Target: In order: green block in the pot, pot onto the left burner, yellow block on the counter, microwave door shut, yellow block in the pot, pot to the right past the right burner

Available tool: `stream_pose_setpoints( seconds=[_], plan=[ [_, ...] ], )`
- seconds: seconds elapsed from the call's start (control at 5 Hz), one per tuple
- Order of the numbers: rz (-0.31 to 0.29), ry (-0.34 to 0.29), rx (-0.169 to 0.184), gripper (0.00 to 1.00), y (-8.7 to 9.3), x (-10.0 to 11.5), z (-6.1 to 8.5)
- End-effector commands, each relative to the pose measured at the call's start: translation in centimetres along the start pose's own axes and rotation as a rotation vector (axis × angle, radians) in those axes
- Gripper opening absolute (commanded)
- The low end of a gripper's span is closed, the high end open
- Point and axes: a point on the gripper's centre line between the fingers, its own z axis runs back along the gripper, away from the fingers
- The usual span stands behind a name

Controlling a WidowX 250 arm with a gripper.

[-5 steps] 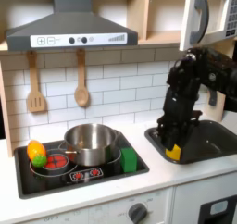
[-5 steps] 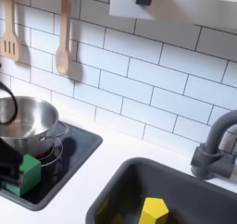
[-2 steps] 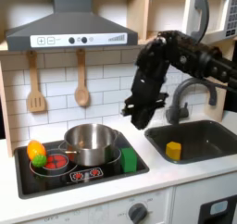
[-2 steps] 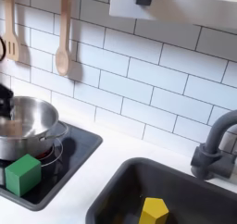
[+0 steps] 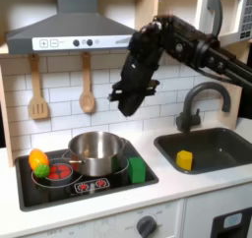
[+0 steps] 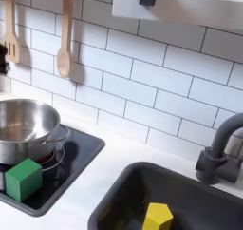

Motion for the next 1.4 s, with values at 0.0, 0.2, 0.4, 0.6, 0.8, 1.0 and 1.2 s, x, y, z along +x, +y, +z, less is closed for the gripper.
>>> stream_pose_setpoints(
  seconds=[0.0, 0.2, 0.4, 0.6, 0.8, 1.0, 1.2],
  plan=[
    [-0.006, -0.122, 0.013, 0.0, 1.4, 4.6, 1.5],
    [-0.029, -0.172, 0.0, 0.0, 1.0, 6.2, 2.1],
    [-0.036, -0.228, -0.02, 0.0, 1.0, 7.3, 2.6],
    [-0.041, -0.279, -0.037, 0.0, 0.9, 8.2, 3.1],
    [-0.035, -0.31, -0.039, 0.0, 1.1, 9.2, 3.6],
    [-0.036, -0.332, -0.052, 0.0, 1.1, 10.1, 3.7],
    [-0.042, -0.345, -0.064, 0.0, 0.8, 11.1, 3.2]
  ],
)
